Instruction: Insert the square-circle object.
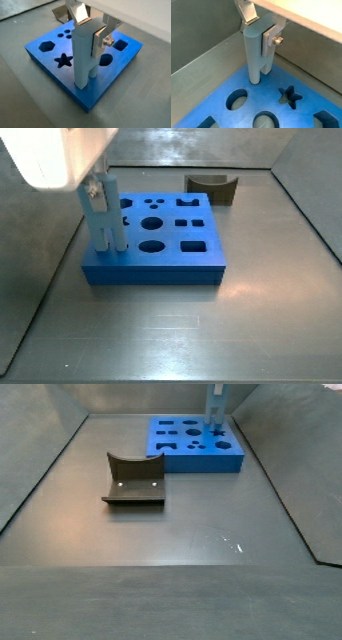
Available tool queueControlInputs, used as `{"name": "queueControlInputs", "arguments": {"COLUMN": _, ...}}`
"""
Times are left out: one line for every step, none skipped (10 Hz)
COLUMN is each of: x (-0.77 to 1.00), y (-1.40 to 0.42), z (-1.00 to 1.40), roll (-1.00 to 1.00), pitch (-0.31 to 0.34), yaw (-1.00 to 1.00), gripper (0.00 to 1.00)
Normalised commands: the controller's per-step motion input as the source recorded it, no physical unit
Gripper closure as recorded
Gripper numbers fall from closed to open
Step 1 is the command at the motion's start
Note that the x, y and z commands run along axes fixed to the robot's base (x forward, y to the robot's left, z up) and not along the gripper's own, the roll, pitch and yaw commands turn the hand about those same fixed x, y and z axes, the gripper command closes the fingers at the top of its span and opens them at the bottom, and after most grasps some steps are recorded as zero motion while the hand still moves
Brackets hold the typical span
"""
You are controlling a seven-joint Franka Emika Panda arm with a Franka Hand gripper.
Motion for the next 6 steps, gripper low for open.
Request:
{"name": "queueControlInputs", "arguments": {"x": 0.00, "y": 0.00, "z": -0.36, "roll": 0.00, "pitch": -0.027, "yaw": 0.00, "gripper": 1.00}}
{"name": "queueControlInputs", "arguments": {"x": 0.00, "y": 0.00, "z": -0.35, "roll": 0.00, "pitch": -0.031, "yaw": 0.00, "gripper": 1.00}}
{"name": "queueControlInputs", "arguments": {"x": 0.00, "y": 0.00, "z": -0.35, "roll": 0.00, "pitch": -0.031, "yaw": 0.00, "gripper": 1.00}}
{"name": "queueControlInputs", "arguments": {"x": 0.00, "y": 0.00, "z": -0.36, "roll": 0.00, "pitch": -0.036, "yaw": 0.00, "gripper": 1.00}}
{"name": "queueControlInputs", "arguments": {"x": 0.00, "y": 0.00, "z": -0.37, "roll": 0.00, "pitch": -0.069, "yaw": 0.00, "gripper": 1.00}}
{"name": "queueControlInputs", "arguments": {"x": -0.10, "y": 0.00, "z": -0.21, "roll": -0.11, "pitch": -0.126, "yaw": 0.00, "gripper": 1.00}}
